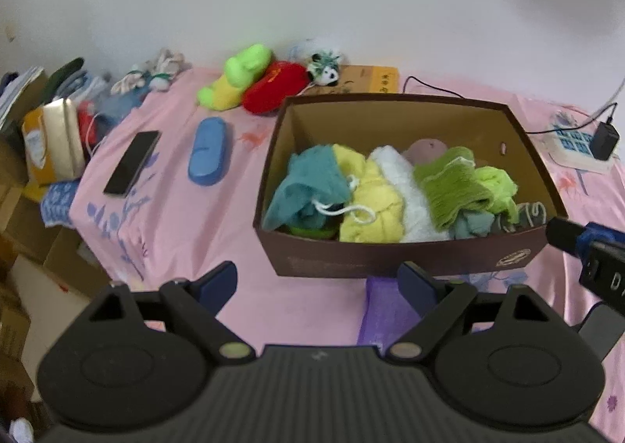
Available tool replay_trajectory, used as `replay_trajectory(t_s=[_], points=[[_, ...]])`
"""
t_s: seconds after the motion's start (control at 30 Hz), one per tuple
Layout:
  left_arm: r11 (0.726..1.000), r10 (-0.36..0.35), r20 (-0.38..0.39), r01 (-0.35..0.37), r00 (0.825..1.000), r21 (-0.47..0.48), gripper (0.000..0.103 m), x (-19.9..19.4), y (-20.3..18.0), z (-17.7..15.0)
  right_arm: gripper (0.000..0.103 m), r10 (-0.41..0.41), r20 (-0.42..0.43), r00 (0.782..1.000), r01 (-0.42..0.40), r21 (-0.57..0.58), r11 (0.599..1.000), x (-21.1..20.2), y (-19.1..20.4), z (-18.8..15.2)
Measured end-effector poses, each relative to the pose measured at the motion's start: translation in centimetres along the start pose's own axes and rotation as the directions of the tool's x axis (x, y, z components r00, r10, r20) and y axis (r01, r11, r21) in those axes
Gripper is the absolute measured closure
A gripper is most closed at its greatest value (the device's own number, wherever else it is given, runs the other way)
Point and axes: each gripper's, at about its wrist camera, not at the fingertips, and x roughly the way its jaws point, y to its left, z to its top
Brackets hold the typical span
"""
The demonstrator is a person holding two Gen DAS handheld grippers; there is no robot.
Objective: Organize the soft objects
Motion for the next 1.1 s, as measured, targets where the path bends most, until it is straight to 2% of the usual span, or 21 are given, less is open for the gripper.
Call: replay_trajectory(t_s=[0.1, 0.2, 0.3, 0.4, 0.47, 0.53, 0.57, 0.67, 0.77, 0.83, 1.1], points=[[0.999, -0.006, 0.040, 0.004, 0.999, 0.038, 0.014, -0.3, -0.4, 0.4, 0.086, -0.036, 0.032, 0.999, 0.035, 0.013, 0.999, -0.6, -0.2, -0.1], [0.999, -0.024, 0.036, 0.023, 0.999, 0.036, 0.014, -0.3, -0.8, 0.6, 0.086, -0.036, 0.024, 0.999, 0.035, 0.025, 0.999, -0.8, -0.7, -0.2], [0.999, 0.000, 0.049, -0.002, 0.999, 0.044, 0.014, -0.7, -1.4, 0.3, 0.086, -0.029, 0.017, 0.999, 0.028, 0.015, 0.999, -0.4, -1.0, -0.4], [0.999, -0.012, 0.045, 0.010, 0.999, 0.044, 0.014, -1.0, -1.5, -0.2, 0.086, -0.025, 0.018, 1.000, 0.025, 0.019, 1.000, -0.2, -1.4, -0.5], [0.999, 0.008, 0.015, -0.009, 1.000, 0.051, 0.014, -0.7, -1.7, -0.6, 0.086, -0.037, -0.005, 0.999, 0.037, 0.046, 0.998, 0.0, -1.5, -0.7], [0.999, -0.006, 0.002, 0.005, 1.000, 0.053, 0.014, -0.5, -1.6, -0.8, 0.086, -0.017, -0.021, 1.000, 0.019, 0.061, 0.998, 0.0, -1.6, -1.0], [0.998, -0.011, -0.005, 0.011, 1.000, 0.054, 0.014, -0.4, -1.6, -0.8, 0.086, -0.034, -0.017, 0.999, 0.035, 0.056, 0.998, -0.1, -1.5, -1.0], [0.997, -0.016, 0.000, 0.016, 1.000, 0.080, 0.014, 0.0, -1.7, -0.9, 0.086, -0.082, -0.004, 0.997, 0.082, 0.082, 0.993, -0.3, -1.7, -1.3], [0.995, -0.045, 0.015, 0.043, 0.999, 0.088, 0.014, -0.2, -1.6, -0.8, 0.086, -0.079, -0.014, 0.997, 0.080, 0.087, 0.993, -0.5, -1.7, -1.4], [0.995, -0.027, 0.019, 0.026, 0.999, 0.094, 0.014, -0.1, -1.8, -0.6, 0.086, -0.106, -0.007, 0.994, 0.106, 0.075, 0.991, -0.7, -1.5, -1.5], [0.997, -0.021, 0.013, 0.020, 1.000, 0.069, 0.014, -0.1, -1.6, -0.9, 0.085, -0.086, -0.009, 0.996, 0.086, 0.050, 0.995, 0.3, -1.6, -1.8]])
